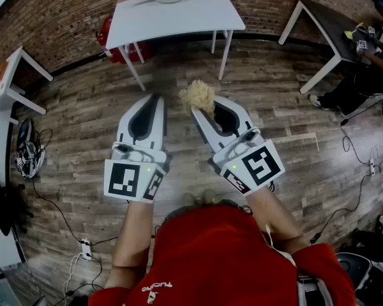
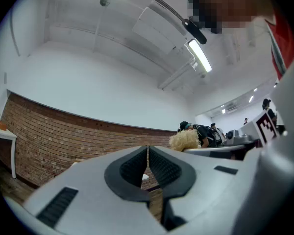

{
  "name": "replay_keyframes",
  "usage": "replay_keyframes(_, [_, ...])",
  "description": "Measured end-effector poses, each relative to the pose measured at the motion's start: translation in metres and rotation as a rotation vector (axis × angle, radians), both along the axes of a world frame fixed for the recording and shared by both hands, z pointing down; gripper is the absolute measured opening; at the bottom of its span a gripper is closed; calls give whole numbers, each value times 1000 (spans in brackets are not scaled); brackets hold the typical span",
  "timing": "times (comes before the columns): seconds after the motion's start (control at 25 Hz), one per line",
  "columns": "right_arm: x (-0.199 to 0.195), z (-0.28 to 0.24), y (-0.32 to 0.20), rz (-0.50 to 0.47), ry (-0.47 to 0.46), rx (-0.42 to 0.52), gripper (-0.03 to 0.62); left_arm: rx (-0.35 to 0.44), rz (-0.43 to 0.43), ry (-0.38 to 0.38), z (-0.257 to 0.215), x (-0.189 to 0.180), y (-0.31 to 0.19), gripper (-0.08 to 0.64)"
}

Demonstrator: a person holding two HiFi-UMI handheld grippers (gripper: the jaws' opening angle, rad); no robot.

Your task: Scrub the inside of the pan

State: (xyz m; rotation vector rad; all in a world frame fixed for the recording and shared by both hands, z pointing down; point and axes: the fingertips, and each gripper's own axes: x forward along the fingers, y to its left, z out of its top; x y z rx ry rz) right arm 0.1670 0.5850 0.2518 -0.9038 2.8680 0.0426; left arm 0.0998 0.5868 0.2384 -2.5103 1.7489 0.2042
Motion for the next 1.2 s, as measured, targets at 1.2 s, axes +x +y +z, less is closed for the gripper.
replay_keyframes(1.2, [56, -12, -84, -69, -77, -9, 87, 1, -92, -32, 0, 43, -74, 23])
